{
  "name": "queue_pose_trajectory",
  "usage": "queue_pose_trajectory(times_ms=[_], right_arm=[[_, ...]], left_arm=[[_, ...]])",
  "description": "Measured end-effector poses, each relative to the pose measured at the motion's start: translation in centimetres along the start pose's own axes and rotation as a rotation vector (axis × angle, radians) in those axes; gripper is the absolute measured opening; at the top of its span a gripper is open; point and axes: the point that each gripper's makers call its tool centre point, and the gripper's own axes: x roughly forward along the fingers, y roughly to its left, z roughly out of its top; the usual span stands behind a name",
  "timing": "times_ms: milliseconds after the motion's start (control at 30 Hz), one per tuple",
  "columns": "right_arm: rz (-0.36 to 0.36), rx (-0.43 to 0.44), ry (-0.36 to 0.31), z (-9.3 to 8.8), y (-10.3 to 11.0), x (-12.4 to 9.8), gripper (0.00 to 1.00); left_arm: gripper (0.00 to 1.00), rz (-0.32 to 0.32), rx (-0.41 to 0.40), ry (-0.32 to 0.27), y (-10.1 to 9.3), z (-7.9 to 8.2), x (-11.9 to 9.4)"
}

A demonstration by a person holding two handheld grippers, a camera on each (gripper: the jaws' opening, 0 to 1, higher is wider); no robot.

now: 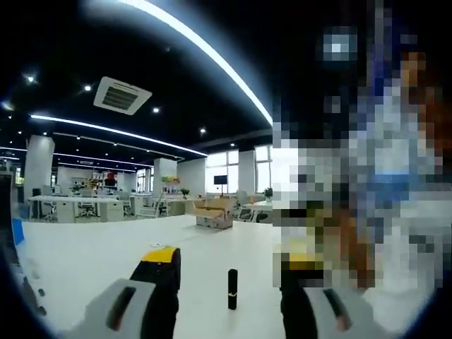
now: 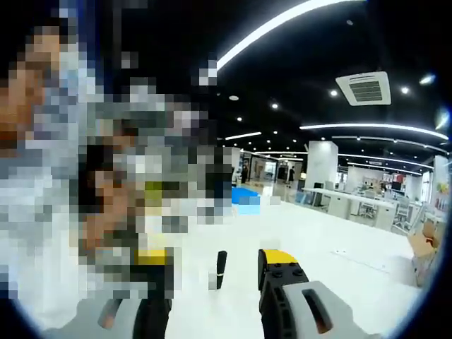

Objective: Unscrew the lipstick cap, remove the lipstick, and put the cap back on the lipstick

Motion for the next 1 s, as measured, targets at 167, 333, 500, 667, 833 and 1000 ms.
queue_pose_trajectory(times_ms=[167,333,500,667,833,1000], right_arm=[[0.0,0.007,-0.005,0.0,0.0,0.1,0.46],[-0.002,0.014,-0.01,0.1,0.1,0.2,0.46],[-0.001,0.031,-0.017,0.1,-0.1,0.4,0.46],[-0.001,0.054,-0.04,0.4,-0.3,0.7,0.47],[-0.005,0.062,-0.047,0.3,-0.4,1.4,0.47],[0.0,0.075,-0.04,-0.2,-0.5,2.7,0.47]], left_arm=[[0.59,0.0,0.001,0.024,0.0,-0.5,0.1],[0.6,-0.004,-0.016,0.046,0.0,-1.1,0.3],[0.6,-0.007,-0.025,0.055,0.0,-1.4,0.4],[0.59,-0.007,-0.028,0.048,0.1,-1.5,0.6],[0.59,-0.005,-0.029,0.056,0.3,-1.9,0.9],[0.59,-0.004,-0.025,0.079,0.5,-2.7,1.4]])
